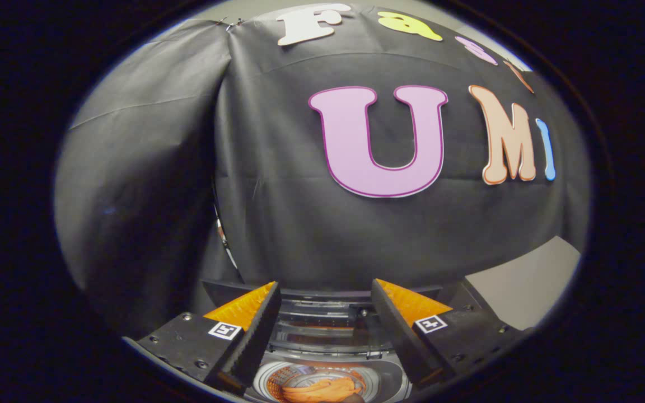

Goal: Put the clothes into the washing machine and then close the washing machine lid.

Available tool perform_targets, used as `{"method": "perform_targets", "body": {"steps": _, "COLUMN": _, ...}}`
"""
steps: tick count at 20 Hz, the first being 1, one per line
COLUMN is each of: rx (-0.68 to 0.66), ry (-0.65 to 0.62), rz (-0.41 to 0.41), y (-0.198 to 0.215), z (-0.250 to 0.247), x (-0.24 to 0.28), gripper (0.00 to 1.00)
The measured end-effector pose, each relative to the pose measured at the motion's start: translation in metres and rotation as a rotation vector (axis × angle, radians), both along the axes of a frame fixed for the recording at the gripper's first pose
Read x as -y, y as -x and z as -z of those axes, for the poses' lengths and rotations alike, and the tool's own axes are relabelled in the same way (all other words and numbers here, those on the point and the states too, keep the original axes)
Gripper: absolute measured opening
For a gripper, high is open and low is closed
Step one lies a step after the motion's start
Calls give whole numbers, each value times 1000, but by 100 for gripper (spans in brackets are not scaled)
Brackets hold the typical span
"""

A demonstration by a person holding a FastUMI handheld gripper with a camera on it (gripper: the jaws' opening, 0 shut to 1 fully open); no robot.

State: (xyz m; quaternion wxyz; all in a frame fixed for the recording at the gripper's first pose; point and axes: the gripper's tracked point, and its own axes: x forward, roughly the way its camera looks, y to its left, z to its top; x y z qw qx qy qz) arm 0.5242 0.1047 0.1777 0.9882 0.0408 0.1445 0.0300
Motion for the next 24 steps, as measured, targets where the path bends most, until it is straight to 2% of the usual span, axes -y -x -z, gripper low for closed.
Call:
{"method": "perform_targets", "body": {"steps": 9, "rx": -4, "ry": 78, "rz": 29, "y": -44, "z": 16, "x": -15, "gripper": 97}}
{"method": "perform_targets", "body": {"steps": 16, "rx": -81, "ry": 54, "rz": 77, "y": -73, "z": 50, "x": -14, "gripper": 98}}
{"method": "perform_targets", "body": {"steps": 18, "rx": -134, "ry": 56, "rz": 66, "y": -70, "z": 64, "x": -15, "gripper": 98}}
{"method": "perform_targets", "body": {"steps": 19, "rx": -98, "ry": 30, "rz": 78, "y": -76, "z": 63, "x": -14, "gripper": 97}}
{"method": "perform_targets", "body": {"steps": 24, "rx": -133, "ry": 20, "rz": 66, "y": -72, "z": 65, "x": -15, "gripper": 96}}
